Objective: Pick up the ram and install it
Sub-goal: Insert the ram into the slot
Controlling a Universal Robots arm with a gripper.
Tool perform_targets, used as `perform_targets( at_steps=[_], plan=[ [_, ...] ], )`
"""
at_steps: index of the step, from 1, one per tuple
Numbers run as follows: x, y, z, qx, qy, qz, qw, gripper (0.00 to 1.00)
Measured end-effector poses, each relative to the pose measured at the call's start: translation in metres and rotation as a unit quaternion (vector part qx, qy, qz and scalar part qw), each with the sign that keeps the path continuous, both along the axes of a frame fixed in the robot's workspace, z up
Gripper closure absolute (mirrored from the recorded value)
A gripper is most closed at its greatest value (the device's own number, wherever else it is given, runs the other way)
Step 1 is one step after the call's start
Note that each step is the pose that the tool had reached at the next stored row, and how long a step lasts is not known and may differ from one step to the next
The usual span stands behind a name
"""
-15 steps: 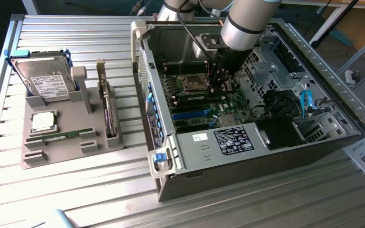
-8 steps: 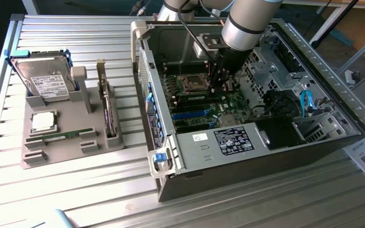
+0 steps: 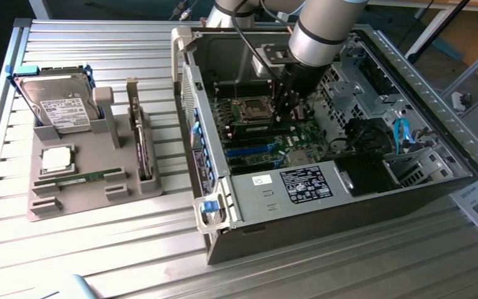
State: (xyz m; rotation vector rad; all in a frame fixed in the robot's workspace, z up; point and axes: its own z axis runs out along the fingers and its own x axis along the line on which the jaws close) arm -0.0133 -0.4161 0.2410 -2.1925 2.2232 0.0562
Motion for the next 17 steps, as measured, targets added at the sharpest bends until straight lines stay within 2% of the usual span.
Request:
perform_targets(
  at_steps=[1, 4, 17],
  plan=[
    [-0.0015, 0.0000, 0.0000, 0.0000, -0.0029, 0.000, 1.0000, 0.88],
    [-0.0034, 0.0000, 0.0000, 0.0000, -0.0070, 0.000, 1.0000, 0.88],
    [-0.0029, -0.0003, -0.0002, -0.0001, -0.0071, 0.000, 1.0000, 0.88]
  ],
)
